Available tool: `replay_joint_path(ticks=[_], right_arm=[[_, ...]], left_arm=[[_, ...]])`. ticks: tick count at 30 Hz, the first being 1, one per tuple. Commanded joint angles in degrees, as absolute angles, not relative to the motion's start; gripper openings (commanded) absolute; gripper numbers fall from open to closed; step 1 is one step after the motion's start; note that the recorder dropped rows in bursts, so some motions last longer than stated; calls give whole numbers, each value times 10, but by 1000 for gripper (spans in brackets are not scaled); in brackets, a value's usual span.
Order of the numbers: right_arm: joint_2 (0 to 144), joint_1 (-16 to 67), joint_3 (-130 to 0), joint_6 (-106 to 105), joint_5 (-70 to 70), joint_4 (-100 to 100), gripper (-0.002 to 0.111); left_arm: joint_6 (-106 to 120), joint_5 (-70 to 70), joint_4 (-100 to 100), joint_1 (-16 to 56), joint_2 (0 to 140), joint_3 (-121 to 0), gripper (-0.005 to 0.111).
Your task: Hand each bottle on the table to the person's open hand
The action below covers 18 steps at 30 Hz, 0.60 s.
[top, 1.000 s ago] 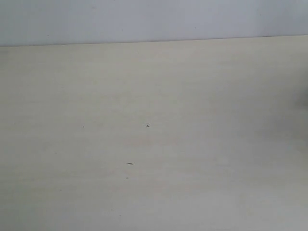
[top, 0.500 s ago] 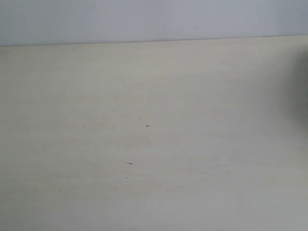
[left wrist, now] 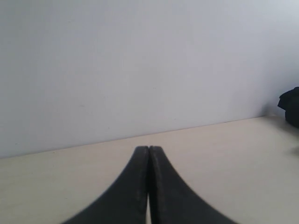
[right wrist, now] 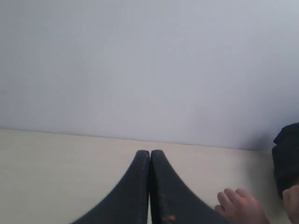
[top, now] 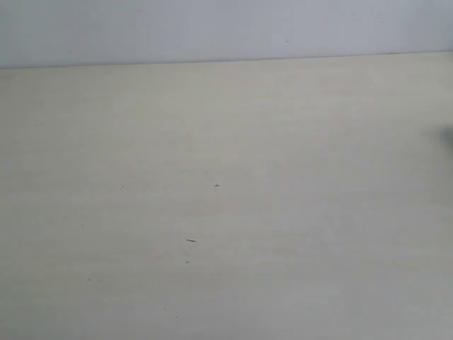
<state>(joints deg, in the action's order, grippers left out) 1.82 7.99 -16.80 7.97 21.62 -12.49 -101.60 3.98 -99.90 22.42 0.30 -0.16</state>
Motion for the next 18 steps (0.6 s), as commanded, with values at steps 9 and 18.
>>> replay_joint_path(ticks=[9, 18], right_arm=[[0, 3, -2, 122, 0, -137, 0], [0, -26, 0, 153, 38, -122, 0]], left_arm=[[-1020, 41, -999, 222, 0, 0, 1], [-1020, 41, -999, 222, 0, 0, 1]])
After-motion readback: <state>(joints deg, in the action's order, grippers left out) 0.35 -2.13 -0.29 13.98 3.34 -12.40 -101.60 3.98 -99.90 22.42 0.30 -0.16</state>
